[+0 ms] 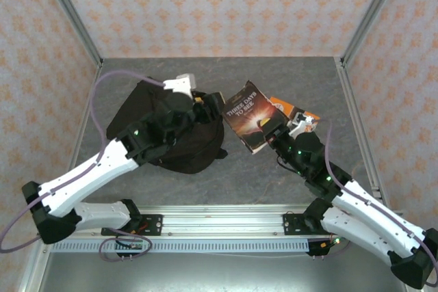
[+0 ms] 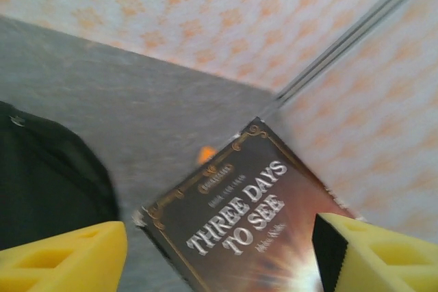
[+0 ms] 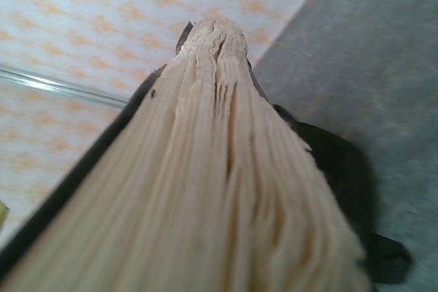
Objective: Pack the student bag
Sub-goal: Open the student bag at the middle-left of the table.
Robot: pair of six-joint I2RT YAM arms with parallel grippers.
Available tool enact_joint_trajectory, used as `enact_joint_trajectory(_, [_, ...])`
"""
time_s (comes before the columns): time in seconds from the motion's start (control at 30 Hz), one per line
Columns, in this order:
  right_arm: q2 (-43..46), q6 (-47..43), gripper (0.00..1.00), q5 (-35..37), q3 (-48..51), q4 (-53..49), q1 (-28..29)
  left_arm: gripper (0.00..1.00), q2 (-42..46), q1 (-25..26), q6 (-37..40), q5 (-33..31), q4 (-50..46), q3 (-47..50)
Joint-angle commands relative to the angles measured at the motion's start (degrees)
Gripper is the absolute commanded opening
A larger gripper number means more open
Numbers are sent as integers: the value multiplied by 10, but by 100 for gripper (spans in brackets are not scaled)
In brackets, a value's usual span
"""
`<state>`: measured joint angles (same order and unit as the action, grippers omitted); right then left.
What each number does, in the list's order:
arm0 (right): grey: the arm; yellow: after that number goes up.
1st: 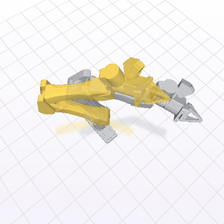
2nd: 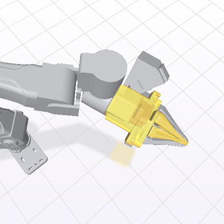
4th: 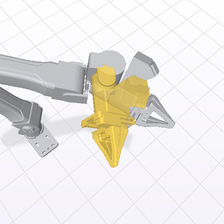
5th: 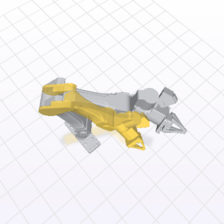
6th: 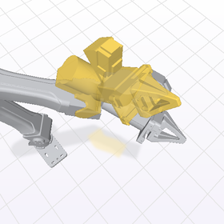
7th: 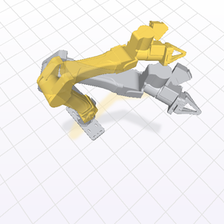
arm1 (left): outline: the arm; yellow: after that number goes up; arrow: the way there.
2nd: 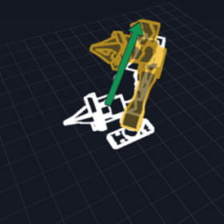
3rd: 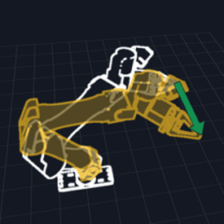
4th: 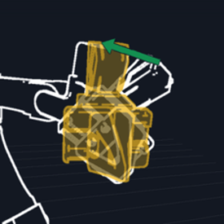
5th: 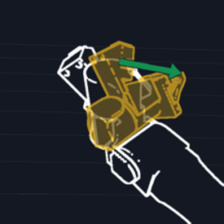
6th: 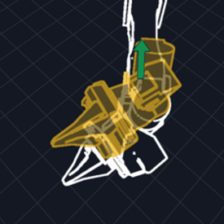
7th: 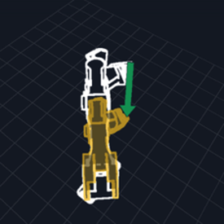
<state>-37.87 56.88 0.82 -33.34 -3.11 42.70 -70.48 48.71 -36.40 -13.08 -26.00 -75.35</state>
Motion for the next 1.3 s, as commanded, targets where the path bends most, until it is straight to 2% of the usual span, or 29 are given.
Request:
enact_joint_trajectory(0.0, [15,-26,0,19,-25,-83,-1,78,-64,1,146,-18,-236,-16])
enact_joint_trajectory(0.1, [27,-35,0,26,-23,-124,-1,80,-91,1,175,17,-255,-14])
enact_joint_trajectory(0.2, [46,-56,0,76,-42,-209,-2,80,-117,1,196,55,-261,-16])
enact_joint_trajectory(0.37, [89,-112,0,144,-76,-292,-2,80,-157,13,210,63,-273,-32])
enact_joint_trajectory(0.57, [93,-151,0,148,-82,-307,-2,80,-208,28,210,39,-284,-49])
enact_joint_trajectory(0.73, [85,-167,0,127,-77,-295,-2,76,-237,30,211,-41,-294,-60])
enact_joint_trajectory(0.8, [83,-171,0,123,-78,-293,-2,70,-248,30,212,-56,-298,-66])
enact_joint_trajectory(0.87, [82,-176,0,117,-78,-290,-2,60,-262,30,214,-67,-302,-73])
enact_joint_trajectory(0.93, [79,-182,0,111,-81,-289,-2,40,-272,30,214,-81,-306,-81])
enact_joint_trajectory(1.03, [73,-188,0,100,-88,-290,-3,1,-269,30,215,-98,-308,-89])
enact_joint_trajectory(1.1, [69,-192,0,86,-90,-288,-3,0,-256,30,215,-111,-315,-95])
enact_joint_trajectory(1.27, [48,-202,0,-21,-90,-243,-2,0,-171,25,195,-130,-304,-79])
